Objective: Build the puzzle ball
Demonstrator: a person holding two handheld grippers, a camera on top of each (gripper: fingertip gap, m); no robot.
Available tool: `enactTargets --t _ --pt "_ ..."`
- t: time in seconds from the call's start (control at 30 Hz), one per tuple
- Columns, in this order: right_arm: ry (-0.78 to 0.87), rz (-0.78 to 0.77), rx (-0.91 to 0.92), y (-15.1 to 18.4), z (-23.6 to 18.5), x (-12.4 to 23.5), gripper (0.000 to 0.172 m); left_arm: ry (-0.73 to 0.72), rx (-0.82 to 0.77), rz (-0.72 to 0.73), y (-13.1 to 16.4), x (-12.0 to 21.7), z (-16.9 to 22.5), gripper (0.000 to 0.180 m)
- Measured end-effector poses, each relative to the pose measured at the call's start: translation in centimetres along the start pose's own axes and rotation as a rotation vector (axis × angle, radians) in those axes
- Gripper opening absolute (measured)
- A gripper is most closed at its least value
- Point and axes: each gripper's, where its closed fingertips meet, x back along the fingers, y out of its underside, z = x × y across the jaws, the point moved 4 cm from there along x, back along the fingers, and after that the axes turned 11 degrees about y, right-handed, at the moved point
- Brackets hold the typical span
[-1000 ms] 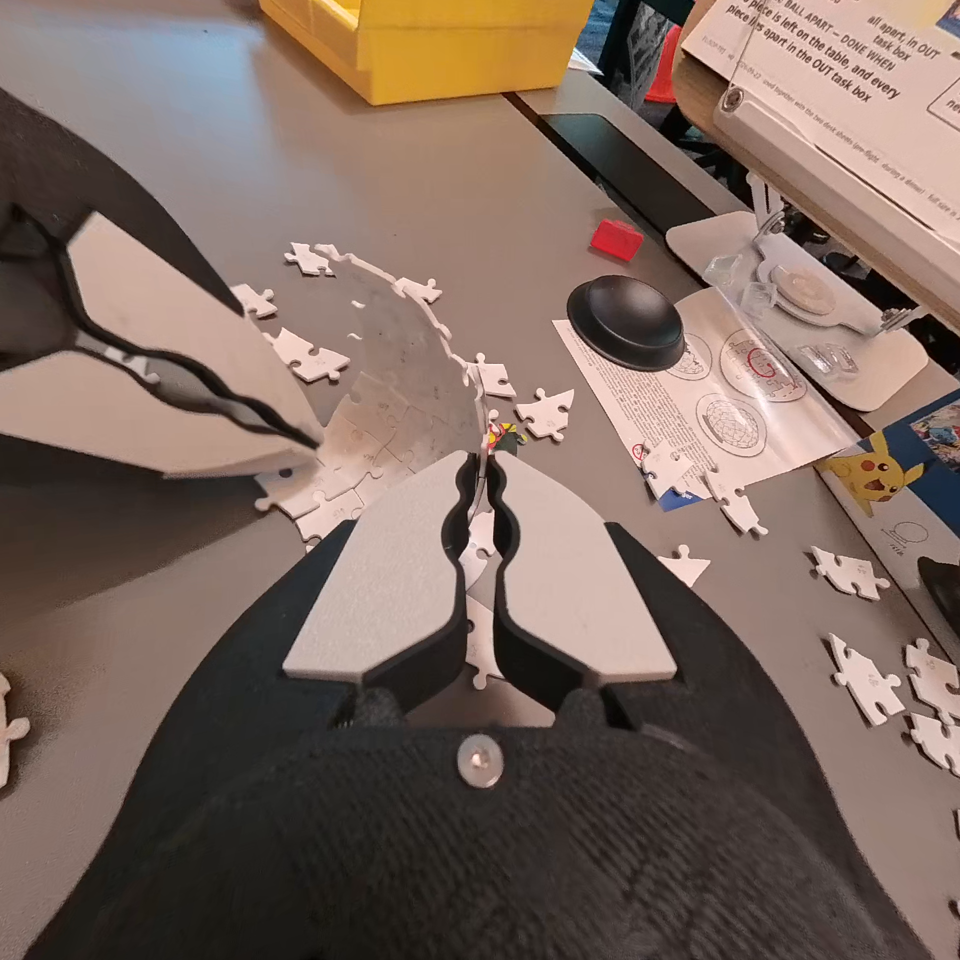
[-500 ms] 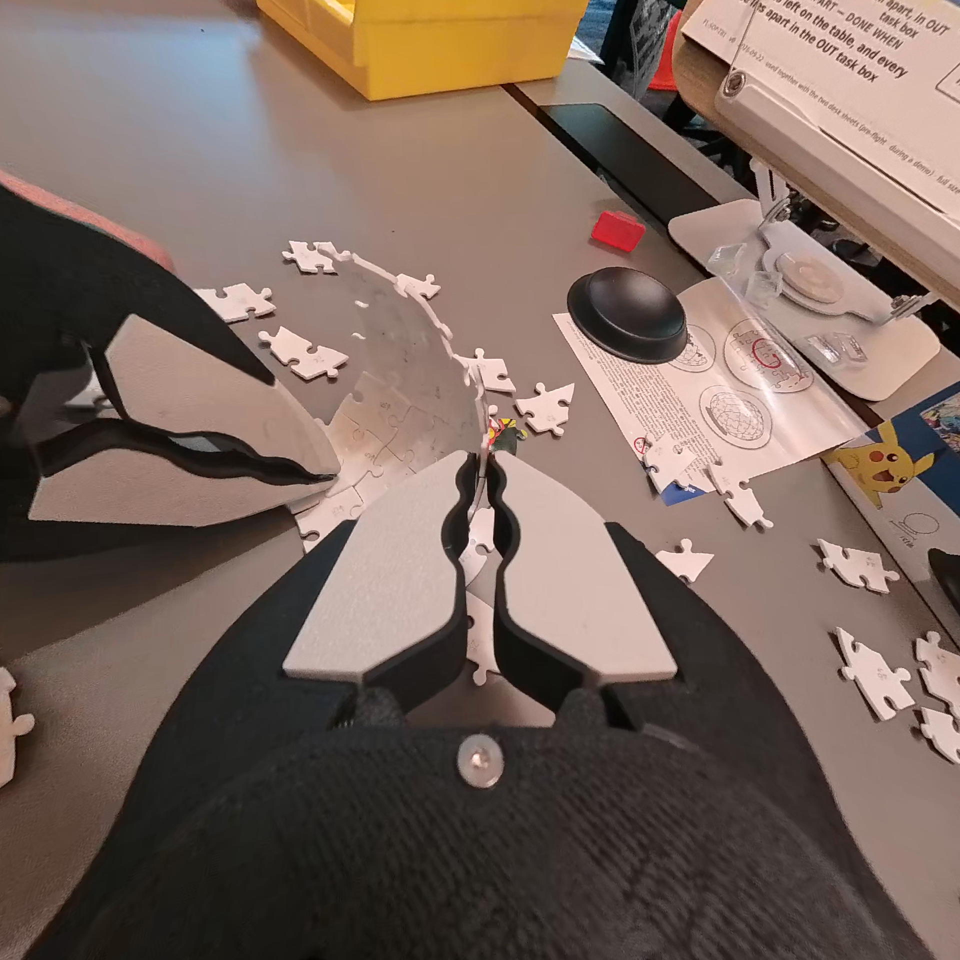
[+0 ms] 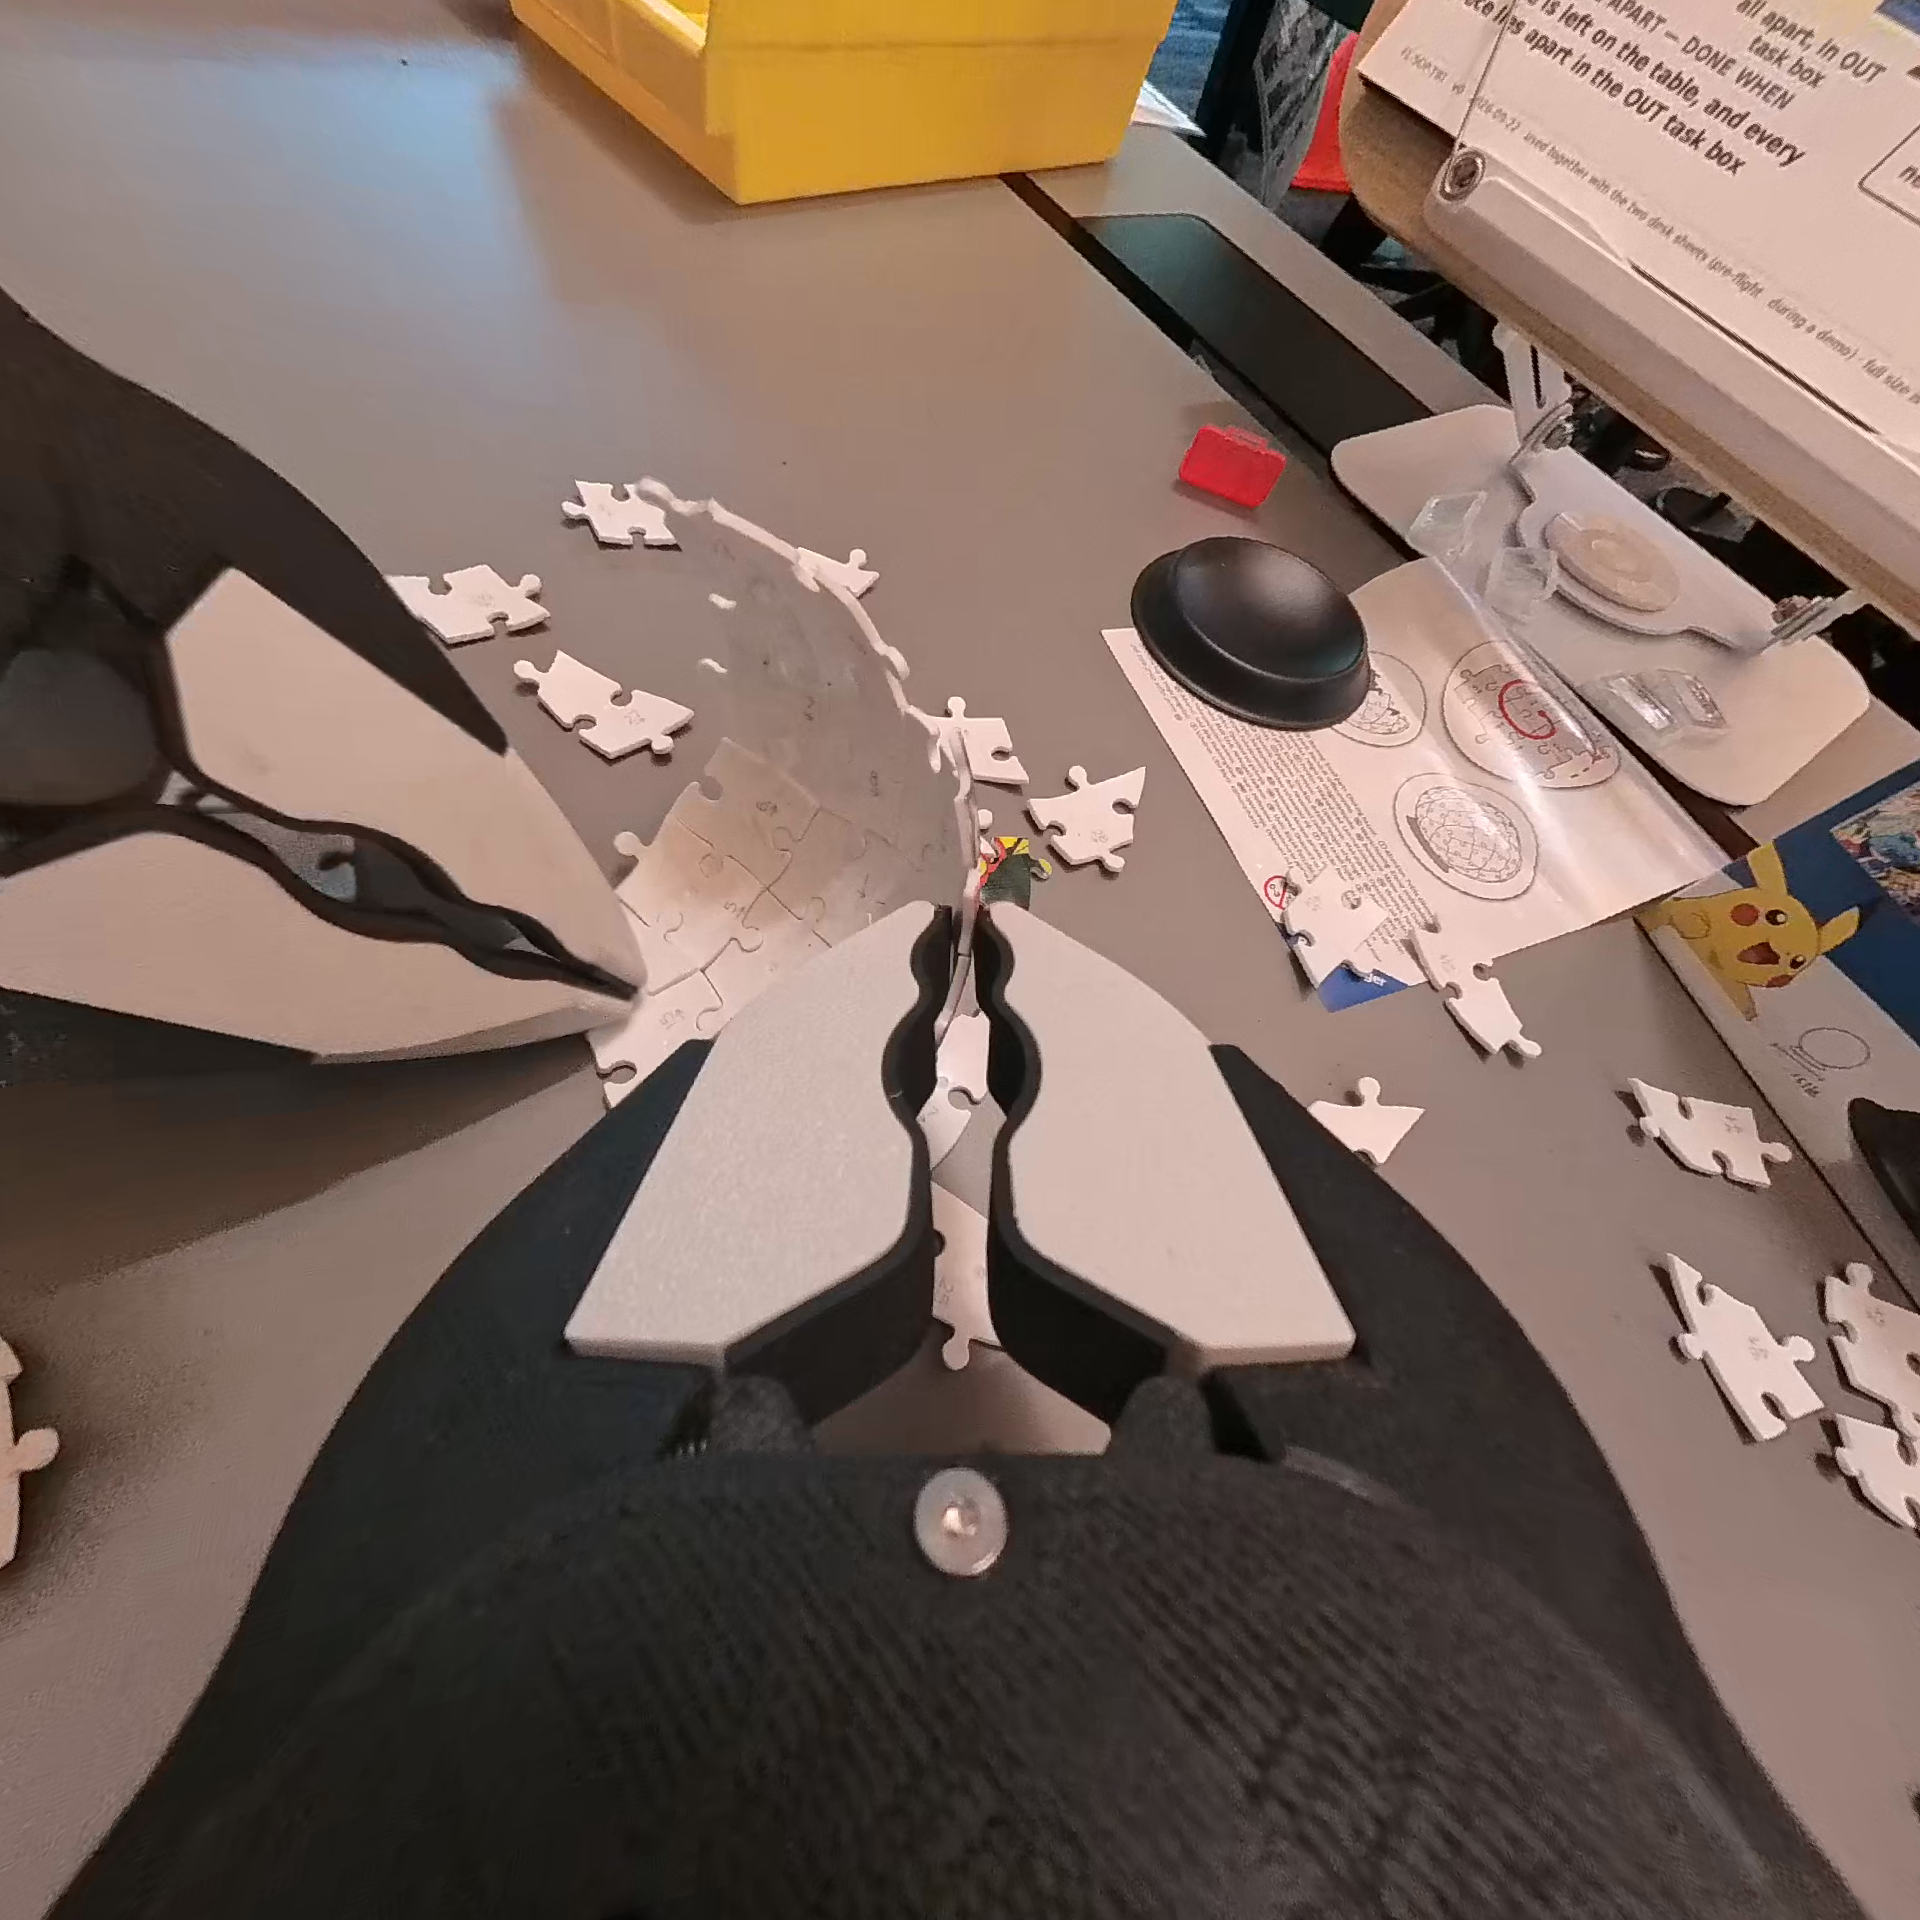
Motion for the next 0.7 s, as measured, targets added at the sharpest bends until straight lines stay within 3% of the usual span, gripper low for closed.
enactTargets --t 0.33,0.43,0.53,0.7 --pt "0.003 -0.002 0.018 0.0 -0.1 0.0 0.004 0.089 0.07 -0.031 -0.2 -0.3 -0.3 0.0" --pt "0.0 -0.001 0.019 0.1 -0.1 -0.1 0.004 -0.071 0.105 0.081 0.1 1.4 -2.0 0.0" --pt "-0.001 -0.003 0.019 0.1 -0.1 0.0 0.004 -0.097 0.173 0.156 0.3 3.0 -2.4 0.0" --pt "-0.001 -0.015 0.001 0.3 0.1 -0.1 0.004 -0.17 0.161 0.032 2.6 2.9 -2.5 0.0"
